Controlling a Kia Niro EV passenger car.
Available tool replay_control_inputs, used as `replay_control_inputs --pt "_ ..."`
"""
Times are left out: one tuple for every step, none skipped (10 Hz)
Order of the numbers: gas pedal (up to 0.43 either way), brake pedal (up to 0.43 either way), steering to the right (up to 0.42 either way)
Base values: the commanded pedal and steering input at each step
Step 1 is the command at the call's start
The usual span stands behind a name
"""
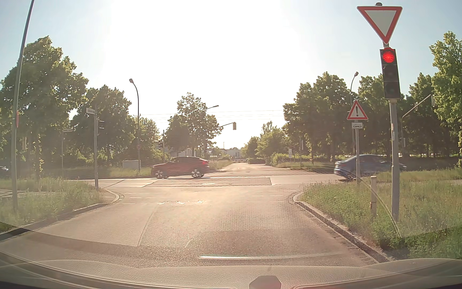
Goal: Follow the waypoints while adhering to traffic rules and regulations
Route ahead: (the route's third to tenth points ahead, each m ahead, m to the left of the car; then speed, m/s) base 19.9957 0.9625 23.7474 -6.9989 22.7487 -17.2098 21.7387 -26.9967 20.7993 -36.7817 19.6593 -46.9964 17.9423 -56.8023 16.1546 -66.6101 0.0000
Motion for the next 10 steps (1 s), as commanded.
replay_control_inputs --pt "0.000 0.280 -0.016" --pt "0.000 0.280 -0.016" --pt "0.000 0.280 -0.016" --pt "0.000 0.280 -0.016" --pt "0.000 0.287 -0.016" --pt "0.000 0.287 -0.016" --pt "0.000 0.280 -0.016" --pt "0.000 0.280 -0.016" --pt "0.000 0.287 -0.016" --pt "0.000 0.287 -0.016"
